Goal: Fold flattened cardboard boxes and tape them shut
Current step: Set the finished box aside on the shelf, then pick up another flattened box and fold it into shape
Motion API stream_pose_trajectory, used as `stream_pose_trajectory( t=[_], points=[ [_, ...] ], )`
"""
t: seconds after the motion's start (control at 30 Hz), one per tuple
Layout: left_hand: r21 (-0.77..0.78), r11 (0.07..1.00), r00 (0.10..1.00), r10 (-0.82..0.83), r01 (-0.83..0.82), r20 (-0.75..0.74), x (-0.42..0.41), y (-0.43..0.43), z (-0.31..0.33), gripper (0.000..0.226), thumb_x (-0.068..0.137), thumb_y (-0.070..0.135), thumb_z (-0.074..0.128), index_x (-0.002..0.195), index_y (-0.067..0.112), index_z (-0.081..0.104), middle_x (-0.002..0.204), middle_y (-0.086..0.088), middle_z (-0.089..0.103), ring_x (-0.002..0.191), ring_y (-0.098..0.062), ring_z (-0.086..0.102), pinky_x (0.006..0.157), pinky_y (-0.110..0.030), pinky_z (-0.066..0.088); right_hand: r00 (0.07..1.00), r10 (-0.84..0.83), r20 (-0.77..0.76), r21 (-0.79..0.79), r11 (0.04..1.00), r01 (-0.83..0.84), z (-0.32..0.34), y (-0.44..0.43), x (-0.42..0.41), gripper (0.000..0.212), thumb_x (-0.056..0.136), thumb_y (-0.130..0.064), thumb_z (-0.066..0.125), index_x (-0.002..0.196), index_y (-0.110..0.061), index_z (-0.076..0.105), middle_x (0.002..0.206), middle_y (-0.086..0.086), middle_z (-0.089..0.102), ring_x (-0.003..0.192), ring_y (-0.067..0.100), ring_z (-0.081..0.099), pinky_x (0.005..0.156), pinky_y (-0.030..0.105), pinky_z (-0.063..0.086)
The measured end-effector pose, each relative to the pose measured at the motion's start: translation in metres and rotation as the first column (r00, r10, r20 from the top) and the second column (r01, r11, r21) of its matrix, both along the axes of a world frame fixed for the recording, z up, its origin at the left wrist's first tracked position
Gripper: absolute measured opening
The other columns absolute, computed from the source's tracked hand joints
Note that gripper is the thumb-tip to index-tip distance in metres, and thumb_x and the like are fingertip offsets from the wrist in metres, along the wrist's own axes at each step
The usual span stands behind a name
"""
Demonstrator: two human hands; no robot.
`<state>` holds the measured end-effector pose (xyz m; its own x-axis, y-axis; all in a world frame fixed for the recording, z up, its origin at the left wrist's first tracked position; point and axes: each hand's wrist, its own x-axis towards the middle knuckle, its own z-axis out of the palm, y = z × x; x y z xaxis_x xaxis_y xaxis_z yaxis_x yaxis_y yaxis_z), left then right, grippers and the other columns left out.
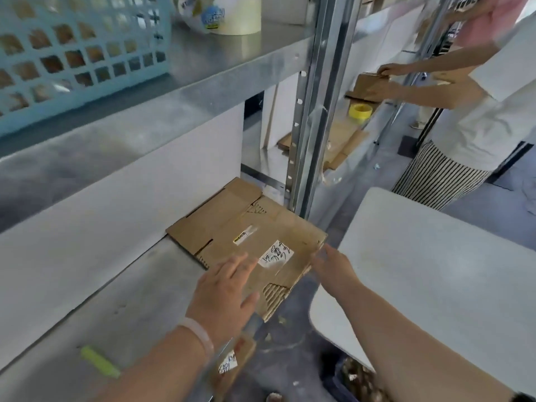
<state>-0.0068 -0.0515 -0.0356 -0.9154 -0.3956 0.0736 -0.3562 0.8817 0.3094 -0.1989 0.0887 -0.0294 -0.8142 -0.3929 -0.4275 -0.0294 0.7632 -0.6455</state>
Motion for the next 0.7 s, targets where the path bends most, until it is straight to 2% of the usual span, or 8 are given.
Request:
stream_pose_trajectory(
  t=[0.07,0.13,0.23,0.3,0.4,0.47,0.53,0.7],
  points=[
    [0.007,1.000,1.000,0.023,-0.023,0.019,-0.011,0.001,-0.005,0.059,0.086,0.051,0.038,0.138,0.025,0.046,0.142,0.003,0.049,0.131,-0.020,0.045,0.107,-0.041,0.039,1.000,-0.022,0.013,0.013,1.000,0.022,-0.014,-0.006,-0.020,0.030,0.100,-0.024,0.048,0.123,-0.007,0.056,0.119,0.013,0.061,0.101,0.028,0.058,0.084,0.033,0.047],
    [0.031,0.999,0.998,0.042,-0.043,0.035,-0.020,0.000,-0.010,0.061,0.085,0.053,0.037,0.139,0.026,0.045,0.143,0.004,0.046,0.133,-0.020,0.042,0.109,-0.042,0.036,0.999,-0.019,0.038,0.004,1.000,0.019,-0.020,-0.009,-0.031,0.031,0.099,-0.031,0.051,0.118,-0.008,0.058,0.110,0.011,0.061,0.098,0.029,0.059,0.081,0.031,0.046],
    [0.104,0.992,0.990,0.065,-0.078,0.122,-0.028,-0.003,-0.016,0.063,0.089,0.055,0.033,0.148,0.031,0.029,0.153,0.009,0.030,0.142,-0.014,0.025,0.117,-0.036,0.023,0.991,-0.080,0.105,-0.063,0.994,0.087,-0.027,-0.015,-0.041,0.021,0.095,-0.034,0.057,0.100,-0.014,0.059,0.095,0.004,0.059,0.082,0.021,0.058,0.070,0.031,0.050],
    [0.185,0.978,0.983,0.059,-0.091,0.175,-0.030,-0.004,-0.018,0.061,0.095,0.048,0.042,0.150,0.034,0.020,0.156,0.012,0.021,0.143,-0.010,0.019,0.118,-0.033,0.020,0.976,-0.177,0.125,-0.171,0.965,0.197,-0.029,-0.018,-0.042,0.028,0.085,-0.037,0.068,0.102,-0.015,0.065,0.094,0.001,0.066,0.077,0.014,0.061,0.062,0.026,0.049],
    [0.270,0.958,0.984,0.046,-0.092,0.170,-0.030,-0.001,-0.016,0.063,0.094,0.045,0.049,0.150,0.036,0.020,0.154,0.012,0.023,0.142,-0.009,0.023,0.117,-0.033,0.025,0.947,-0.268,0.179,-0.305,0.899,0.313,-0.030,-0.022,-0.041,0.059,0.071,-0.040,0.080,0.122,-0.018,0.059,0.108,0.000,0.067,0.093,0.018,0.066,0.078,0.033,0.057],
    [0.285,0.953,0.984,0.053,-0.101,0.172,-0.029,0.001,-0.013,0.062,0.095,0.046,0.048,0.149,0.036,0.022,0.153,0.013,0.025,0.140,-0.009,0.025,0.117,-0.033,0.026,0.942,-0.282,0.182,-0.338,0.882,0.330,-0.026,-0.025,-0.036,0.066,0.070,-0.037,0.083,0.126,-0.018,0.054,0.114,0.000,0.064,0.099,0.021,0.064,0.087,0.042,0.057],
    [0.300,0.947,0.983,0.061,-0.112,0.174,-0.029,0.002,-0.008,0.060,0.096,0.045,0.048,0.149,0.035,0.023,0.153,0.014,0.024,0.140,-0.008,0.025,0.117,-0.031,0.024,0.944,-0.279,0.178,-0.366,0.872,0.326,-0.023,-0.026,-0.033,0.064,0.070,-0.033,0.083,0.125,-0.018,0.054,0.114,0.000,0.063,0.099,0.021,0.065,0.086,0.042,0.058],
    [0.309,0.944,0.983,0.061,-0.114,0.175,-0.027,-0.001,0.002,0.059,0.096,0.045,0.047,0.150,0.033,0.025,0.154,0.015,0.023,0.140,-0.007,0.025,0.116,-0.031,0.025,0.861,-0.300,0.410,-0.512,0.706,0.489,-0.019,-0.026,-0.033,0.058,0.074,-0.015,0.081,0.124,-0.014,0.051,0.108,0.008,0.068,0.090,0.023,0.070,0.075,0.033,0.059]
  ],
)
